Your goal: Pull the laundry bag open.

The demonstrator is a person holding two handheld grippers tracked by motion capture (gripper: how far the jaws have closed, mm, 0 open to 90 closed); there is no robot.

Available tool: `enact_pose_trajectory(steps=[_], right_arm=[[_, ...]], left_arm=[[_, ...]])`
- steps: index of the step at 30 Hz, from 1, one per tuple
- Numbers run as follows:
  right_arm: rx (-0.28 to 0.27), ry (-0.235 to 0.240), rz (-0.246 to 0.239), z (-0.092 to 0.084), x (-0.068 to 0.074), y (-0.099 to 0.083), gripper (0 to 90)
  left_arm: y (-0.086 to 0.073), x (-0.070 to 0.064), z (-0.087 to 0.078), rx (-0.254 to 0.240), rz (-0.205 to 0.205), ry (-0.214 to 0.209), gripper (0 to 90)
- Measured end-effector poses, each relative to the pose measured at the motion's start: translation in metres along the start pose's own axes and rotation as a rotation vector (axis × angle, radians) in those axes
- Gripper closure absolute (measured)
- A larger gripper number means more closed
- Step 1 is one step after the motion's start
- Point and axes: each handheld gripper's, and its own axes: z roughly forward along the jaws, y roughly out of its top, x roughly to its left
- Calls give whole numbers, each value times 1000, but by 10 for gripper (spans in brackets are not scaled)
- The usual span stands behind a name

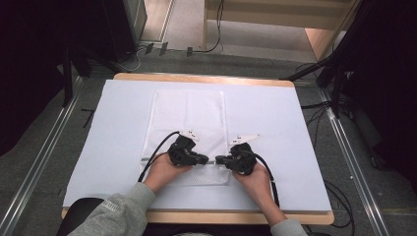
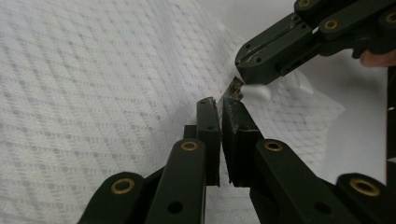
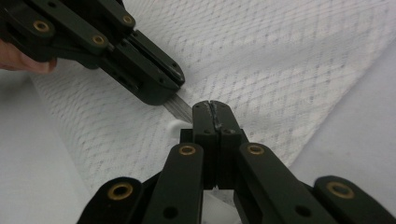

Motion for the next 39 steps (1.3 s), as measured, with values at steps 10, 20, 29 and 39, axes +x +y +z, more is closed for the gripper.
enact_pose_trajectory(steps=[10, 20, 29, 39], right_arm=[[11, -48, -18, -8, -6, -3, 900], [0, -79, -64, -5, -5, -11, 900], [-10, -91, -71, -6, -2, -14, 900], [-13, -95, -68, -6, -2, -16, 900]], left_arm=[[7, -3, -6, -24, 7, -5, 824], [9, -6, 8, 0, 11, -6, 737], [7, -10, 16, 23, 34, -12, 745], [6, -16, 17, 22, 65, 20, 787]])
